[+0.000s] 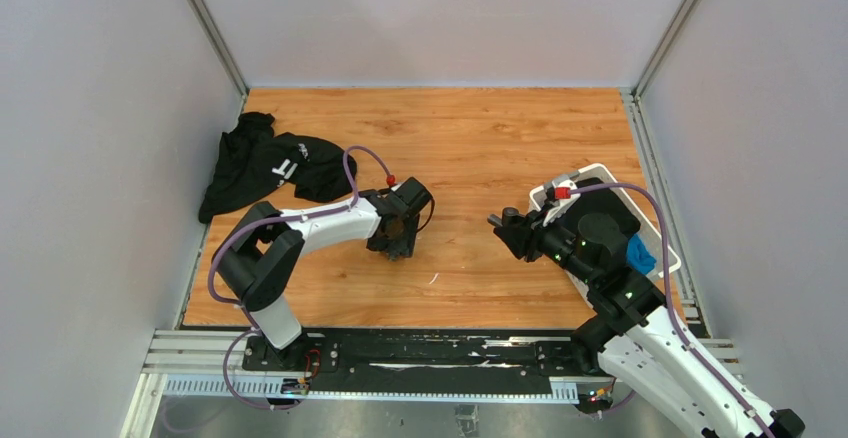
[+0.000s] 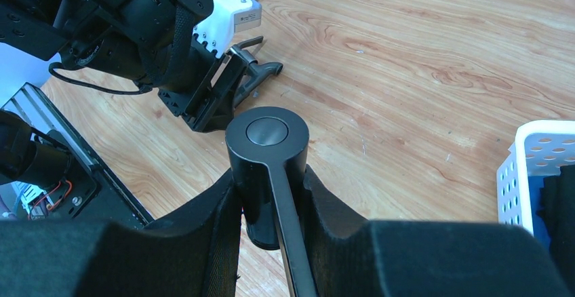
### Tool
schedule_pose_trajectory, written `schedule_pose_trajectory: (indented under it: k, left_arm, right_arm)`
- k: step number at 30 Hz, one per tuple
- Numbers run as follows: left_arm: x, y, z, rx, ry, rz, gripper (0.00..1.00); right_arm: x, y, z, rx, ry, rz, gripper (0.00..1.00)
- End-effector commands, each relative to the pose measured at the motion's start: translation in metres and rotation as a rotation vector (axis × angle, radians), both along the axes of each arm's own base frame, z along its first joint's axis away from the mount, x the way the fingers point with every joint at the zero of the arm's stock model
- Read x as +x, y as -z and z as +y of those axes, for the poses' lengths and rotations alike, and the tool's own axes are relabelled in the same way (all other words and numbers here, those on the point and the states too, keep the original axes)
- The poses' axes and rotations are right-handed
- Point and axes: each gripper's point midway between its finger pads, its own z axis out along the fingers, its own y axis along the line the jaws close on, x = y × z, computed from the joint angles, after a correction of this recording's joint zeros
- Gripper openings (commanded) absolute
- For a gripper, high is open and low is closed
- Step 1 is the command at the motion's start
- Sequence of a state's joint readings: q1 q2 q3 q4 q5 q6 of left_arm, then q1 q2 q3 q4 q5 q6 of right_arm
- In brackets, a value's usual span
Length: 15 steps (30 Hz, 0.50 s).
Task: Install the water faucets
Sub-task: Pick up the water faucet from the center of the board.
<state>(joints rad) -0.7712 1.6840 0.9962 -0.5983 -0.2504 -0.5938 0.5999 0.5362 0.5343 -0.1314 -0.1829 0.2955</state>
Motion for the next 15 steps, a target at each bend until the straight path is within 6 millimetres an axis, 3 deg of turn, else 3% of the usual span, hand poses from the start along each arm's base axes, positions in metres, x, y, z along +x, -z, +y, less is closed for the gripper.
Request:
schedule_pose_trajectory:
  k: [1, 10, 12, 15]
  left_arm:
    - [-0.0074, 0.0165, 0.0111, 0.039, 0.009, 0.048, 0.57]
    - [-0.0102, 0.0226, 0.0119, 0.043, 0.011, 0.064, 0.38]
    - [-0.0085, 0.0217, 0.0105, 0.036, 0.012, 0.061, 0.27]
    - [-0.0036, 0.0141, 0.0054, 0.006, 0.010, 0.045, 0.00]
  right_arm:
    - [0.0044, -0.0240, 0.0007, 0.050, 0.008, -0.058, 0.00]
    - [0.0050, -0.0209, 0.0023, 0.048, 0.005, -0.045, 0.00]
    - [0.0047, -0.0214, 0.0023, 0.048, 0.003, -0.048, 0.00]
    - [0.0030, -0.0211, 0.0032, 0.045, -0.008, -0.046, 0.00]
